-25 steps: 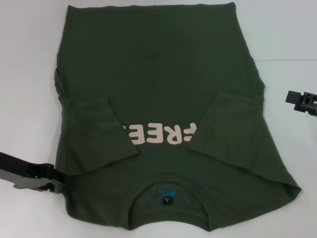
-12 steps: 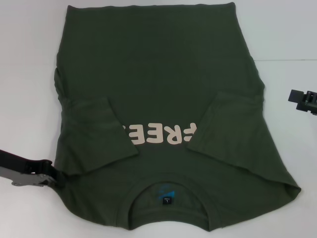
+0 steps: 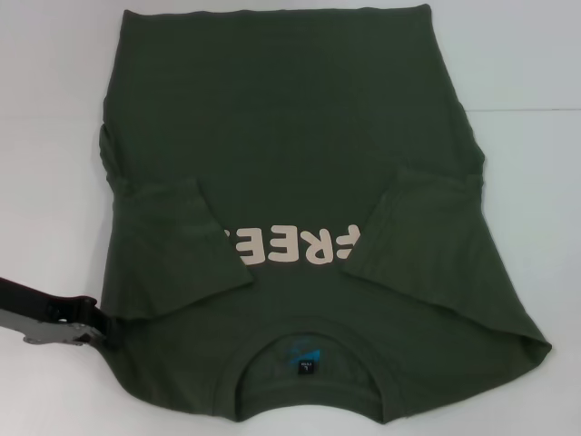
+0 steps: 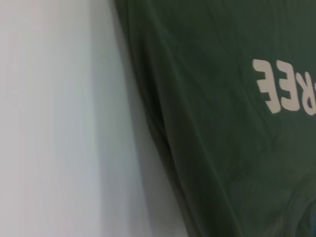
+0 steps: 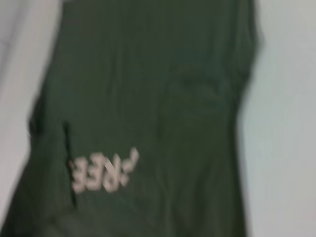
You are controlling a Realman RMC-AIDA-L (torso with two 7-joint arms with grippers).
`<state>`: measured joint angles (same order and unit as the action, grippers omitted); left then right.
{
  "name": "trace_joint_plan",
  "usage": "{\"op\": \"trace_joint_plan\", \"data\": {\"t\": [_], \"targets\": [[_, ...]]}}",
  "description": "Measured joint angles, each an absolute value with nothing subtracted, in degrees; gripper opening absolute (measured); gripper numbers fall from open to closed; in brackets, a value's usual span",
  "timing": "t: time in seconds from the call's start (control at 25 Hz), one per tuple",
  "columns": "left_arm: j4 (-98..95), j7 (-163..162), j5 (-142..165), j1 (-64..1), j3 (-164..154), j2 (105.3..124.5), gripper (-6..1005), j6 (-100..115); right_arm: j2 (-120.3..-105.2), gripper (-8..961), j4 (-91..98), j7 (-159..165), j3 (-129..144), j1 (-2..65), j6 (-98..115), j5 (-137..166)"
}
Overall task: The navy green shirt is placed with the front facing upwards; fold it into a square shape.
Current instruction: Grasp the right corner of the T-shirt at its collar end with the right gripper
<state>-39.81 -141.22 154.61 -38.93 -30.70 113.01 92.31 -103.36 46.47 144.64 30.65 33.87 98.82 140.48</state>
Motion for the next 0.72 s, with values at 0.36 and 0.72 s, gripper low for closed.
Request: {"op": "trace_joint_plan", "data": {"t": [0.36, 0.72], "targets": [[-39.8, -139.0, 152.3, -38.3, -30.2, 113.15, 53, 93.1, -103.60, 787, 44.9, 146.9, 31.8, 40.0, 103.4, 154.1], [-39.9, -138.0, 151.7, -37.5, -29.1, 113.29, 53, 93.2, -106.63, 777, 38.3, 146.5, 34.3, 39.8, 97.4, 154.3]]}}
